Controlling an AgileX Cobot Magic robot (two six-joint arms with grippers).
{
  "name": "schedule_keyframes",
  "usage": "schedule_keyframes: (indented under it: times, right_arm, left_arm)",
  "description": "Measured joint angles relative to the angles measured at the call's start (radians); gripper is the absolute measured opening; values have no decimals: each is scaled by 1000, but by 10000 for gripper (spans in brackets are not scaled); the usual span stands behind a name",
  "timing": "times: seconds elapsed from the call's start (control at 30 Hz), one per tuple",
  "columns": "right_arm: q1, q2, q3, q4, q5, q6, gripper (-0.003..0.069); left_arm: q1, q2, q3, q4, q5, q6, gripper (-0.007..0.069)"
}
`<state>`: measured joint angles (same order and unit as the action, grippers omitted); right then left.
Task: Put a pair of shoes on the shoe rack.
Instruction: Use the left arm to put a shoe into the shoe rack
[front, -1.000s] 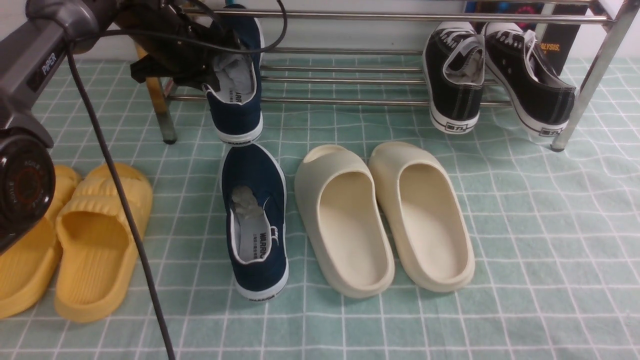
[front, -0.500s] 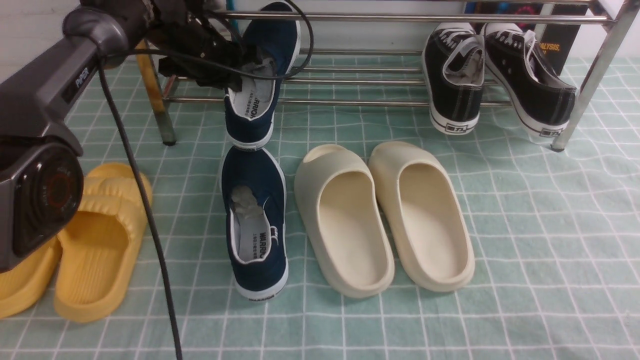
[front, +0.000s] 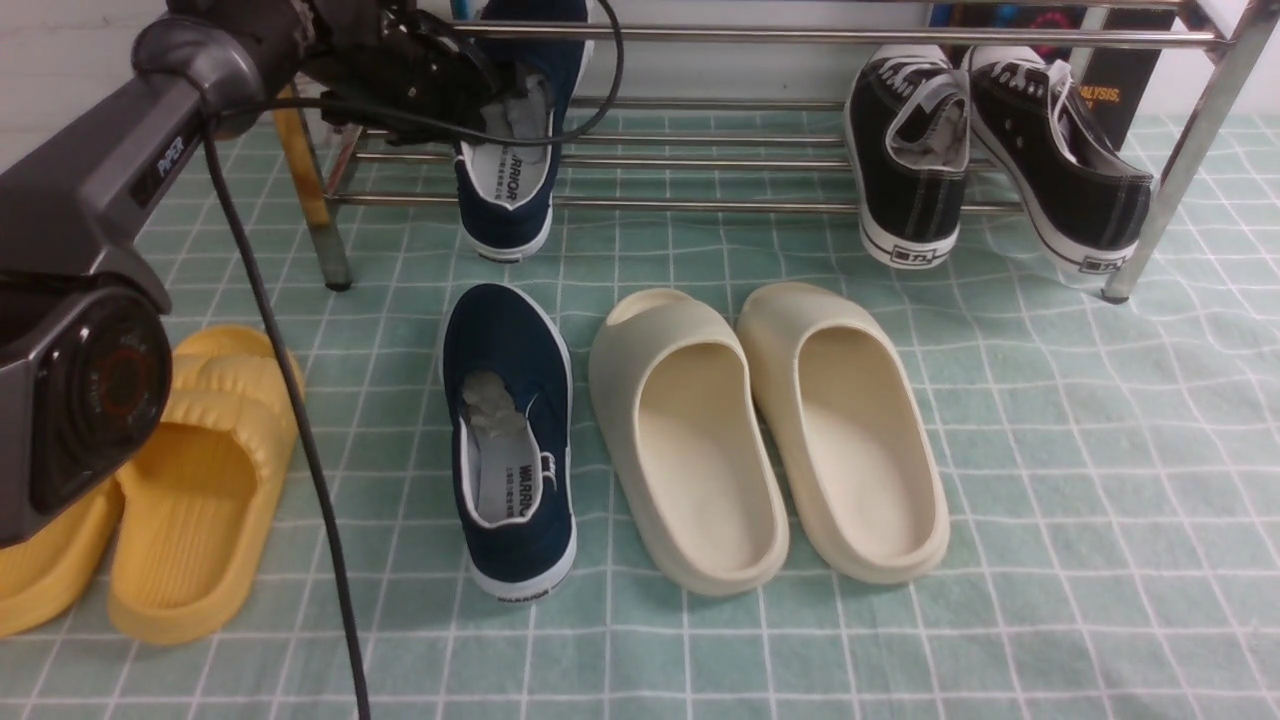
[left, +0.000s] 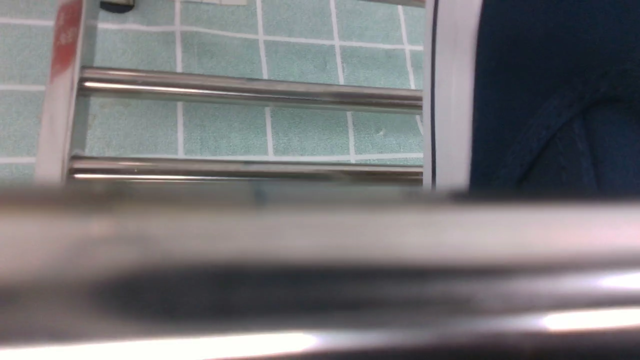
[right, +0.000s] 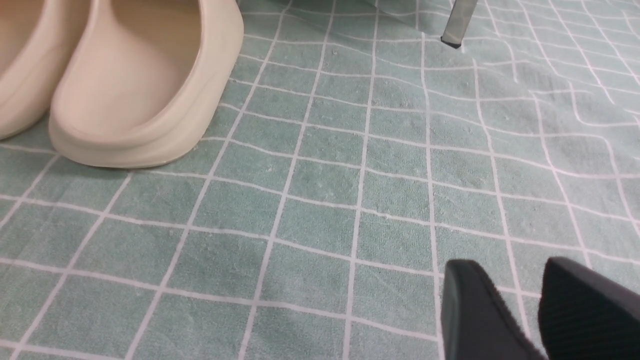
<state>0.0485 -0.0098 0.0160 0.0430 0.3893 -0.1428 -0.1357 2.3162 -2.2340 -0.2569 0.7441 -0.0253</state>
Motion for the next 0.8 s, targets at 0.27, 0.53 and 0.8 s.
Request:
schedule_keyframes:
  times: [0.27,0.53,0.8]
  right_arm:
    - [0,0,0,0,0,0,239]
    - [0,0,0,0,0,0,239]
    - [0,0,0,0,0,0,239]
  left_arm:
    - [0,-1,-3,-8,-62,-24,367]
    - [0,-42,-4,-8,77,-89,419]
    - [0,-99,-4,7,199,-110,297]
